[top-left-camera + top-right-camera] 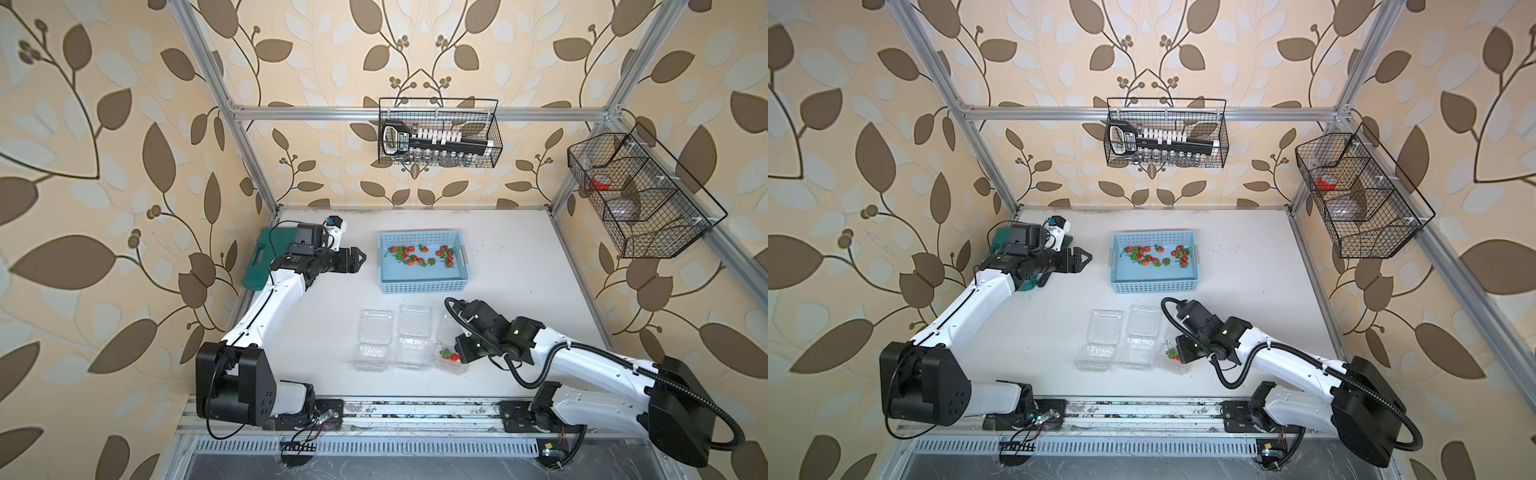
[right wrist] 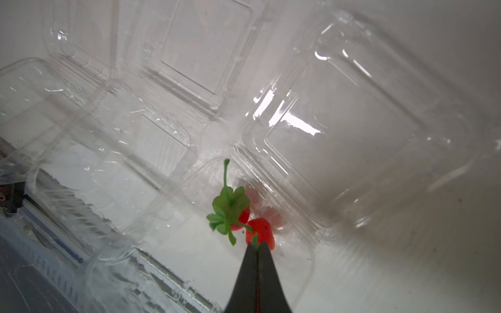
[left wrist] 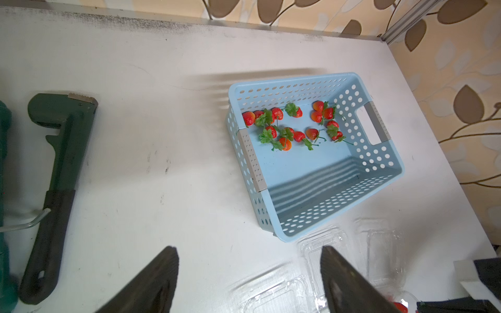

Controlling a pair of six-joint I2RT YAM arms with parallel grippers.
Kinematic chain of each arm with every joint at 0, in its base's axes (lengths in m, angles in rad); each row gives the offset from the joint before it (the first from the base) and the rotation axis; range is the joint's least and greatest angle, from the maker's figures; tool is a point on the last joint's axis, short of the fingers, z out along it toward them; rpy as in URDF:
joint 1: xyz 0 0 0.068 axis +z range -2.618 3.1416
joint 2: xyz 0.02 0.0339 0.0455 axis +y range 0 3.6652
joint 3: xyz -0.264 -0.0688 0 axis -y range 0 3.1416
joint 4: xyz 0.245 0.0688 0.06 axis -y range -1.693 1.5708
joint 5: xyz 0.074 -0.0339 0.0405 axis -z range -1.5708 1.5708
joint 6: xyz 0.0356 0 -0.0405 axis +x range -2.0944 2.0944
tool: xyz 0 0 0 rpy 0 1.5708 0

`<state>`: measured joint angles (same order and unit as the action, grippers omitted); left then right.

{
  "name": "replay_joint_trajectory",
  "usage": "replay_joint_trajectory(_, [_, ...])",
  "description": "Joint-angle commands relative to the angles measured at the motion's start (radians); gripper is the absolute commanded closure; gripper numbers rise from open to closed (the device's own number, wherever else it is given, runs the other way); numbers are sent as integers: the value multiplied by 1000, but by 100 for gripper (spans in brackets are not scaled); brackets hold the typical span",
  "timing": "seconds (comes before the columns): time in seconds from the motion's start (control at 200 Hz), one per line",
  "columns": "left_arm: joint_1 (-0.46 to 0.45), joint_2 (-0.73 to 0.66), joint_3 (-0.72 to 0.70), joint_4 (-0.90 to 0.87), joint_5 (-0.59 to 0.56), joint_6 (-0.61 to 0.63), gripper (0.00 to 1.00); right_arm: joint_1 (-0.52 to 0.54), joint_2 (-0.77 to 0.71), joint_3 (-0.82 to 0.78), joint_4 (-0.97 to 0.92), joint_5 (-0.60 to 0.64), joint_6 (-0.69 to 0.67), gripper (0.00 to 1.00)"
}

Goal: Pack strawberries into containers
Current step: Pick up the strawberry from the basket.

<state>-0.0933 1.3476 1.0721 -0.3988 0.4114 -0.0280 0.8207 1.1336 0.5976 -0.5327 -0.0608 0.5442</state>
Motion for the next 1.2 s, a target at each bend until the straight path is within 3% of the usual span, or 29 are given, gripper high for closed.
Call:
replay_joint_trajectory(0.0, [-8,-30,30,-7,1,14,16,31,-15,-31,-21,34,76,100])
replay_joint_trajectory(0.125, [-9,-30,31,-8,5,13,16,44,4,-31,-19,58,85,91])
replay_joint_trajectory(0.28, [-10,-38,28,-8,-2,14,16,45,6,9,-47,100,74,71])
replay_joint_trajectory(0.41, [-11,-39,28,-8,-2,14,16,12,-8,96,-79,158,36,67])
replay_joint_trajectory(0.565, [-13,-42,28,-6,-2,14,16,-119,43,219,1,137,-67,65])
replay_joint_trajectory(0.8, [-14,-34,25,-2,-3,13,16,-283,391,525,74,165,-268,64])
replay_joint_trajectory(0.875, [-13,-31,25,-2,-5,13,16,-327,536,661,58,121,-310,62])
replay_joint_trajectory(1.055, [-14,-32,26,-1,-3,13,16,-342,854,981,-1,153,-441,60])
replay_joint_trajectory(1.195, [-14,-31,25,-1,-6,17,16,-342,1012,1142,2,158,-512,59])
